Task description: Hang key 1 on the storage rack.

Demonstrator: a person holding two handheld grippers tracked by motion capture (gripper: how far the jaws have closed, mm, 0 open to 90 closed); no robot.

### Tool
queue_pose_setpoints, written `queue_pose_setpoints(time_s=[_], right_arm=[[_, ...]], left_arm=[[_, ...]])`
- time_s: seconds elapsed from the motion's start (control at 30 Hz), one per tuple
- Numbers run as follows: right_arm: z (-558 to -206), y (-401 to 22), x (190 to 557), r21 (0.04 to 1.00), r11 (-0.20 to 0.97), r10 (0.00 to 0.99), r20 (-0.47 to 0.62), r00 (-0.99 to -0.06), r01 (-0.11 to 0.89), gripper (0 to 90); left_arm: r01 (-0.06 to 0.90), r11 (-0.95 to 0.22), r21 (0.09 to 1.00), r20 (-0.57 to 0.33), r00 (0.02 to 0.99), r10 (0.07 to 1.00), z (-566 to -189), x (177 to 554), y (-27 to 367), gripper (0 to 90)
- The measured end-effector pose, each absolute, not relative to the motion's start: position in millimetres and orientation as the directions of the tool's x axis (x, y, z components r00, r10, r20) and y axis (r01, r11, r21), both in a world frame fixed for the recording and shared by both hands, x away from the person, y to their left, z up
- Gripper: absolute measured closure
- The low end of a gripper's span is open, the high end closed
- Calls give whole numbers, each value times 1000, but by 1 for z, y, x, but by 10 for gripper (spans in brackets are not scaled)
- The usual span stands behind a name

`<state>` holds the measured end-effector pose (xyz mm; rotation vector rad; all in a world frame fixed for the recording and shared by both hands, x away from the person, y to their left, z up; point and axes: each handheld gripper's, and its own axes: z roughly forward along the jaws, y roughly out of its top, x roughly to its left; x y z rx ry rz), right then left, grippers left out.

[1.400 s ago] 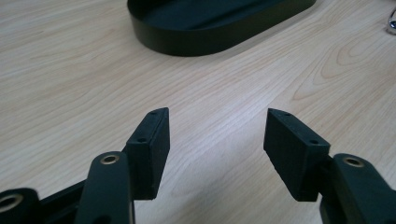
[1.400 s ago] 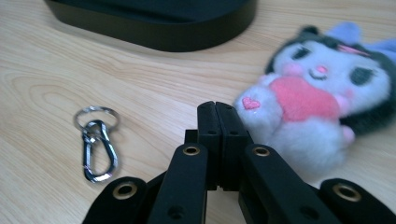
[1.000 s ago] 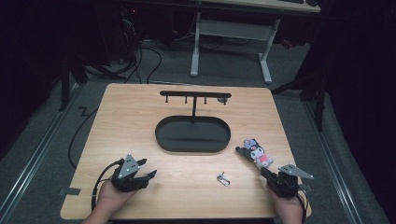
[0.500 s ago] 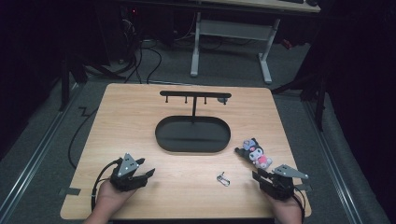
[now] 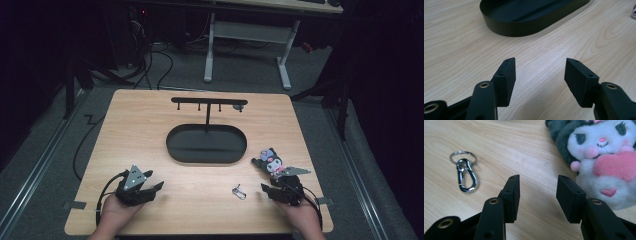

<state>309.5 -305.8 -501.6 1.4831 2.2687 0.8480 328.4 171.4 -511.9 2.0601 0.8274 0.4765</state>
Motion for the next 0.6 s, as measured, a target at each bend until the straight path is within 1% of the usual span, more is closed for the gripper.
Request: queue_pose_setpoints(time_s=[0.03,0.23,0.33,0.43,0.5,0.6], right_arm=[[-501,-305,312,603,318,900,51,-433,732,537],[-496,-302,317,553,346,892,56,-448,758,494],[-491,-299,318,536,368,889,35,-456,760,475],[-487,-296,318,490,405,876,33,-481,772,452],[-486,-295,318,480,409,875,35,-483,776,448],[-484,-293,318,429,455,858,22,-513,780,434]], left_arm=[[382,-426,820,34,711,702,-512,328,171,432],[378,-429,820,38,713,700,-511,328,170,432],[369,-432,823,40,722,691,-510,326,170,432],[365,-435,823,41,726,686,-511,325,170,430],[369,-433,822,36,726,687,-511,325,170,430],[369,-432,823,36,725,688,-512,325,171,430]])
